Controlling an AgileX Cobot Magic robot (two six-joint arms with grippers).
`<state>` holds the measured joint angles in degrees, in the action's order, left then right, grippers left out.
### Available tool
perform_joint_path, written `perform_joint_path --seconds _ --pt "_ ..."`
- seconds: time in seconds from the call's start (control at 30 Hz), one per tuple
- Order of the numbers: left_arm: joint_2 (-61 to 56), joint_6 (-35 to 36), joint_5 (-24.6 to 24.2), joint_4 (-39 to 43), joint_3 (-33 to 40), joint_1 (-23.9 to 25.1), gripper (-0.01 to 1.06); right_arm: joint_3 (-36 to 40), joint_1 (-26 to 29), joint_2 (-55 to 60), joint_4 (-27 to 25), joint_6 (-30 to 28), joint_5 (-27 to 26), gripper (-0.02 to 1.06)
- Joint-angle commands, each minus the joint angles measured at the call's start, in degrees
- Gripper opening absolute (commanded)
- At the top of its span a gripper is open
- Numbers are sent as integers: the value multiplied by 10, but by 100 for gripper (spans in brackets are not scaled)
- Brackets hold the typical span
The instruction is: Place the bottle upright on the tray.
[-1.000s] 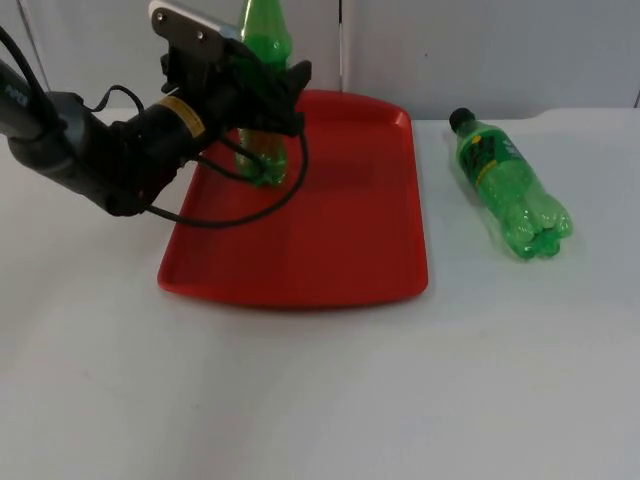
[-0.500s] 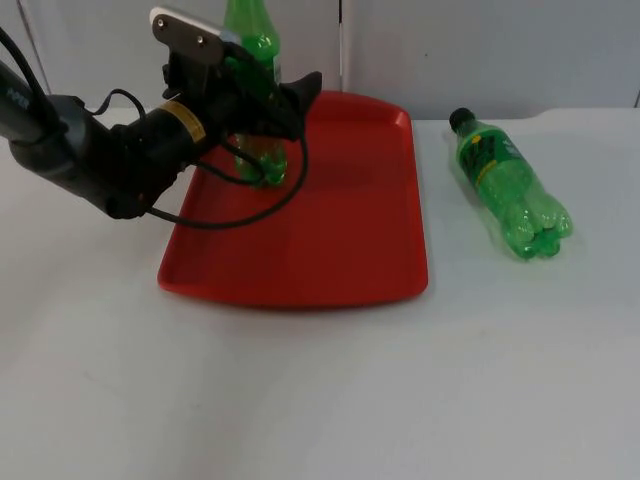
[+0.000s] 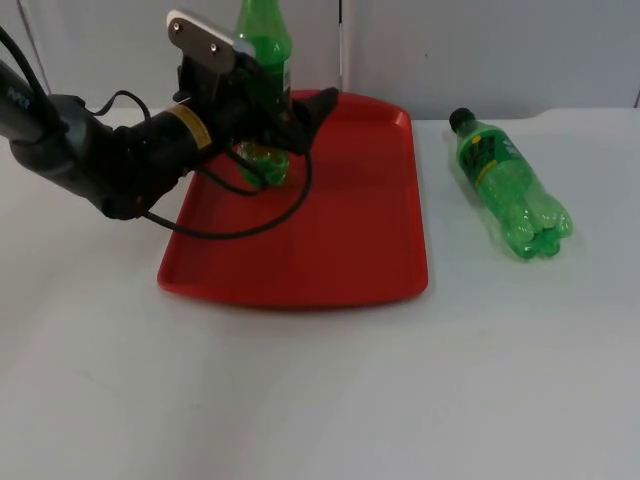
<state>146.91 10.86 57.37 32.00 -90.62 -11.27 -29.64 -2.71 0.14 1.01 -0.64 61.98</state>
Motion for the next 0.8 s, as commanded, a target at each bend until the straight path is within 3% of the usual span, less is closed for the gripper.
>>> perform_joint_path --seconds 0.0,0.5,0.77 --pt "0 3 -8 8 1 2 105 1 3 -1 -1 -3 -3 105" --pt "0 5 -78 8 1 9 105 1 3 -1 -1 -3 -3 105" --pt "0 27 -90 17 1 23 105 1 3 -1 -1 -3 -3 105"
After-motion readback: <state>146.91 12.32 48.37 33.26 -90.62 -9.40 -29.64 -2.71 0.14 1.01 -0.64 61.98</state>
